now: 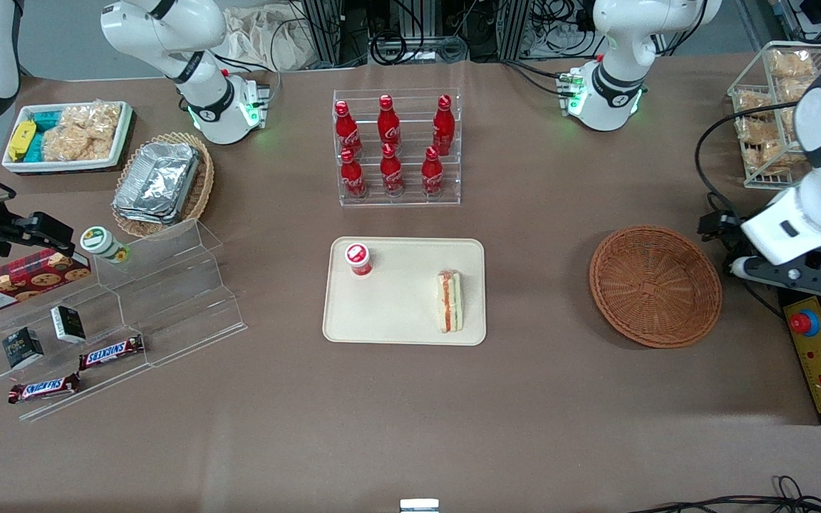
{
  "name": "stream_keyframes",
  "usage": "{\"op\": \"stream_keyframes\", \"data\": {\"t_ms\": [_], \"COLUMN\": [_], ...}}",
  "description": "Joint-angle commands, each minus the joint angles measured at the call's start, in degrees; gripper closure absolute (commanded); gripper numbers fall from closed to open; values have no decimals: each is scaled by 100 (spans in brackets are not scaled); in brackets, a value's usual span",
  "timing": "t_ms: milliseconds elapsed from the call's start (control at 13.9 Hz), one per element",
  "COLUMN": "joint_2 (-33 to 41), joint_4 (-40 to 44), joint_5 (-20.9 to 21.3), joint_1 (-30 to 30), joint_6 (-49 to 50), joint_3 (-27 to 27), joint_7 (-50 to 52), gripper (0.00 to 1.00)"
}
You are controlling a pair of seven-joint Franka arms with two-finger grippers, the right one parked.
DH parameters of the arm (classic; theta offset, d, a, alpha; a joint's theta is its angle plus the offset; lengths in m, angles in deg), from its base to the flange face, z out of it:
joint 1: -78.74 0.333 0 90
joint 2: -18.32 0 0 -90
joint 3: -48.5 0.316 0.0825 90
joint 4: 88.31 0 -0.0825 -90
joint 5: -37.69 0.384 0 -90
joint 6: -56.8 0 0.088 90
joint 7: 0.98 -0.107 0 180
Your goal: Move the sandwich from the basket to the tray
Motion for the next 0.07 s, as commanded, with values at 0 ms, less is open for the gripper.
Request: {"op": "stream_keyframes", "data": {"t_ms": [0], "joint_2": [-231], "joint_4": [531], "joint_5": [-32], "joint_1": [-3], "joint_6": [302], "joint_3": [-27], "joint_7": [-104], "gripper": [0]}}
